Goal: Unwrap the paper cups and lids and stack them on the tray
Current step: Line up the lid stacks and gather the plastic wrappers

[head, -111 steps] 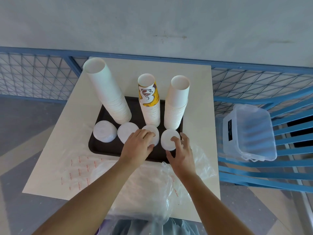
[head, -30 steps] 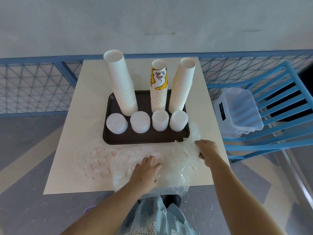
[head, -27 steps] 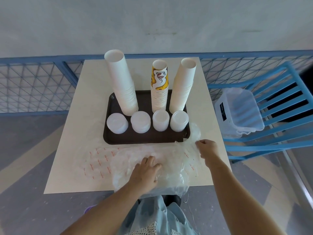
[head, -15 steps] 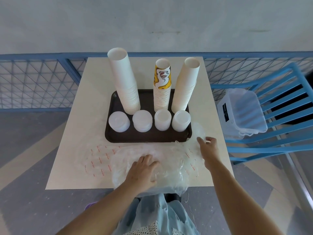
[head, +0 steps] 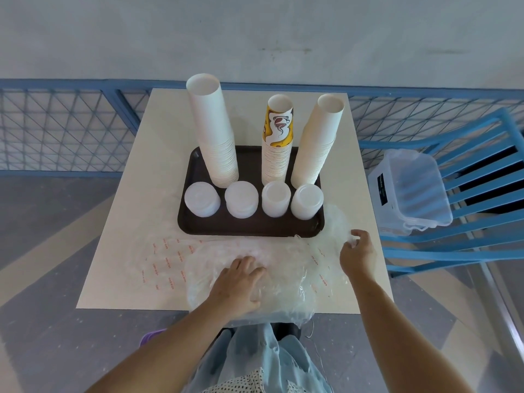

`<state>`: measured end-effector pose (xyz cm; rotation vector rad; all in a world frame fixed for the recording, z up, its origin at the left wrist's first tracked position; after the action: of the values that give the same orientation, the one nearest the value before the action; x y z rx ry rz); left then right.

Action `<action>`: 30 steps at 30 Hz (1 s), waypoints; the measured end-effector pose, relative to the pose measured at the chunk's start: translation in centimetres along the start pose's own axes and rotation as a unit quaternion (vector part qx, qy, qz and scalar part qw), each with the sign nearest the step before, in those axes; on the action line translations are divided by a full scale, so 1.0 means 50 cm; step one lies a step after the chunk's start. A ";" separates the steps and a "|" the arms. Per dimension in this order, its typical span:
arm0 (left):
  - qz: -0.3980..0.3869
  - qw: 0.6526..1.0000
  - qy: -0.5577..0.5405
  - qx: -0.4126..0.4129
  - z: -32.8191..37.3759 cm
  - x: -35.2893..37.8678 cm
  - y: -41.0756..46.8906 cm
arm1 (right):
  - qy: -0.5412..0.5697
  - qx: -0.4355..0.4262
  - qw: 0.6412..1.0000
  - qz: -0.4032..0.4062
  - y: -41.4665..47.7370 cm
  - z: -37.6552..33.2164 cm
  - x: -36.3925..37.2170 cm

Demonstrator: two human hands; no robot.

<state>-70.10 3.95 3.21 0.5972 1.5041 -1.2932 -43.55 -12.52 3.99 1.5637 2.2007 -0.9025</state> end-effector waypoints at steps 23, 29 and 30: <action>0.032 0.999 0.003 0.015 -0.006 0.026 -0.019 | -0.014 -0.070 0.997 -0.034 -0.057 0.036 0.019; 0.039 0.999 -0.011 0.005 -0.008 0.024 -0.018 | 0.014 -0.006 0.996 -0.088 -0.057 0.050 0.042; 0.043 0.999 -0.011 0.003 -0.009 0.022 -0.017 | 0.011 0.008 0.995 -0.102 -0.054 0.055 0.049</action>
<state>-71.41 3.82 2.52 0.6412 1.4415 -1.2351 -47.26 -13.06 1.36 1.3791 2.4088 -0.9661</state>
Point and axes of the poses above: each hand's wrist, its own y-axis towards the middle knuckle, its own x-axis out of the palm, z = x × y, the point moved 7 cm from there along y, towards the middle knuckle, and after that the axes turned 9 degrees about y, right-handed, at the moved point
